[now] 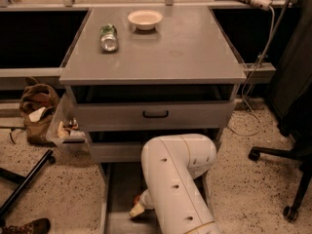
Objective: Pick apple from bottom drawer and place on counter
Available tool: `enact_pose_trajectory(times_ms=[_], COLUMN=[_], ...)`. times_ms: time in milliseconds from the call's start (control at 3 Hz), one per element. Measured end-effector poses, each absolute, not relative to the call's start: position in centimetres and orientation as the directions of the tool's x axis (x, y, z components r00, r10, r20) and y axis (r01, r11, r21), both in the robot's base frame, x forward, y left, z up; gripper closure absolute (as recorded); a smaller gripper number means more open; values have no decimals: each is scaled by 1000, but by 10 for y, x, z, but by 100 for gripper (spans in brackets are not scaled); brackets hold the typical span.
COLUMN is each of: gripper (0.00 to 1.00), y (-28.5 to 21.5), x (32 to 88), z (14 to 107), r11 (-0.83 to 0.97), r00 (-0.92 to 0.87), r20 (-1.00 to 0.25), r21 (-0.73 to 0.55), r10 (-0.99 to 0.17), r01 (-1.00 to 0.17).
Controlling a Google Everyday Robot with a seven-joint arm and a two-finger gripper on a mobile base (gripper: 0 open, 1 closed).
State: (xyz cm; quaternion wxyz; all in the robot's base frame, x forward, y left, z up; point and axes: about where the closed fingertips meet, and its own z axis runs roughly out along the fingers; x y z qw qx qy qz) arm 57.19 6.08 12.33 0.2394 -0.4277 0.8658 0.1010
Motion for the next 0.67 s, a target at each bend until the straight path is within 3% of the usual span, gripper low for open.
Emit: enact_pose_trajectory(times_ms=[667], gripper=[41], y=[61], x=[572], z=[123], r11=[614], r00=[-520], r20=[-501], r21=[-30], r10=[-692], r01=[-789])
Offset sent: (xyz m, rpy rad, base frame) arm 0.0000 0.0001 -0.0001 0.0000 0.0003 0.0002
